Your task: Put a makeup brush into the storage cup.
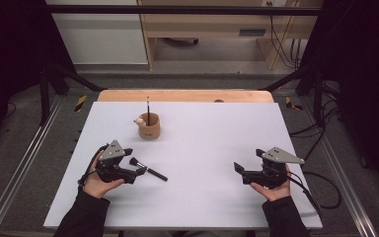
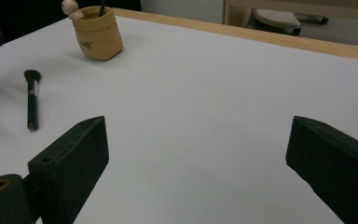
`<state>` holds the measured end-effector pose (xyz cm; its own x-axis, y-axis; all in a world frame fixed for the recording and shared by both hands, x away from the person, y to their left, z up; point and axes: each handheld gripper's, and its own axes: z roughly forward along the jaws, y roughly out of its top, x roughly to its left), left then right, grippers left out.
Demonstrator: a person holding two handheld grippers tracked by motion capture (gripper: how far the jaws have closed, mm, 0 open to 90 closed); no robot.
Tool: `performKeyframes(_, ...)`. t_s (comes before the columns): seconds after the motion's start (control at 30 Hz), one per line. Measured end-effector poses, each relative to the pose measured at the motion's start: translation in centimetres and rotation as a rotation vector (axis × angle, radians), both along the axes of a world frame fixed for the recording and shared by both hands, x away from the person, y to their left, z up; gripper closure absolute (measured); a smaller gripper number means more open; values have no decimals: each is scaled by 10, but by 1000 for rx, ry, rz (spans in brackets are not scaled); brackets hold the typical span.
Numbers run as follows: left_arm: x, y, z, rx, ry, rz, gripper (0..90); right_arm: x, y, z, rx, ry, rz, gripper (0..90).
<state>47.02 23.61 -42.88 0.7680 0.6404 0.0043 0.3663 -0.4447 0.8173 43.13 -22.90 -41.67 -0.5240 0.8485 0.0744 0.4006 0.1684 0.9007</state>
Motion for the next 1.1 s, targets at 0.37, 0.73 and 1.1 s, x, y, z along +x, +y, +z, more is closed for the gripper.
performKeyframes(0.37,8,-12,-12,55,40,-42,128,0,1,-1,0,5,1,65)
performKeyframes(0.73,17,-26,-26,90,86,-75,151,1,2,-2,-4,9,0,65)
performKeyframes(1.1,20,-39,-39,158,110,-106,190,1,2,-2,-4,9,3,65)
